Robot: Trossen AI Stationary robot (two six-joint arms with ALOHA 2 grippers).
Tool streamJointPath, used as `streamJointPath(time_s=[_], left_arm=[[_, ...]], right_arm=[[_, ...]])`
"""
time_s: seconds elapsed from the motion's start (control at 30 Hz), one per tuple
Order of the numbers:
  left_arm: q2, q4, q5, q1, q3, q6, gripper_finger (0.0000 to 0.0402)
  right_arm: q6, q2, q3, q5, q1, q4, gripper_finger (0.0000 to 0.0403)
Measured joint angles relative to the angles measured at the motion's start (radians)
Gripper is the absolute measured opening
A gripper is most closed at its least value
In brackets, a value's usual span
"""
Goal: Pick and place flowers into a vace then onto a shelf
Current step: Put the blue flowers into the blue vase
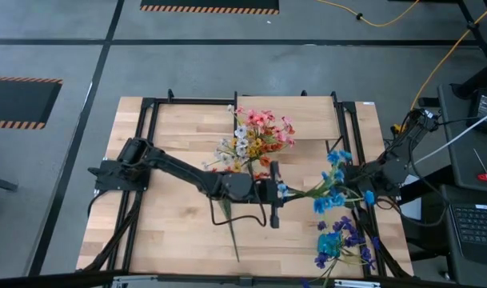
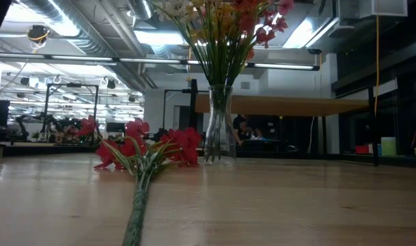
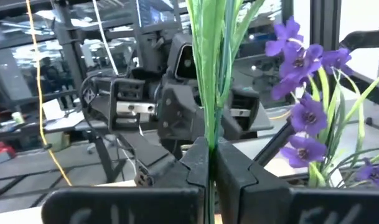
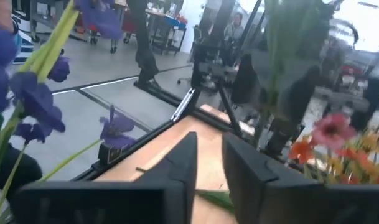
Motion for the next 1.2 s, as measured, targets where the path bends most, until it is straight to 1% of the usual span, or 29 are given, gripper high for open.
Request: streamJointPath(time_s=[0.17,0.3,0.47,0.67,0.77,0.93,1.2], left_arm=[[0.000,0.011,0.004,0.020,0.000,0.000,0.0006],[0.000,0.011,0.005,0.028,0.000,0.033,0.0006],[0.000,0.011,0.018,0.028,0.000,0.092,0.0007],[0.000,0.002,0.065,0.029,0.000,0.095,0.0007],[0.000,-0.005,0.064,0.025,0.000,0.105,0.0007],[0.000,-0.010,0.062,0.024,0.000,0.105,0.0007],[0.000,-0.014,0.057,0.036,0.000,0.129,0.0008]], right_arm=[[-0.087,0.028,0.000,0.000,-0.006,0.118,0.0124],[-0.095,0.051,0.000,0.000,-0.046,0.166,0.0139],[-0.070,0.096,0.000,0.001,-0.125,0.201,0.0138],[-0.058,0.144,0.000,0.001,-0.202,0.268,0.0139],[-0.035,0.149,0.000,-0.012,-0.213,0.305,0.0139],[-0.015,0.149,0.000,-0.086,-0.213,0.334,0.0139],[0.015,0.162,0.000,-0.088,-0.214,0.335,0.0139]])
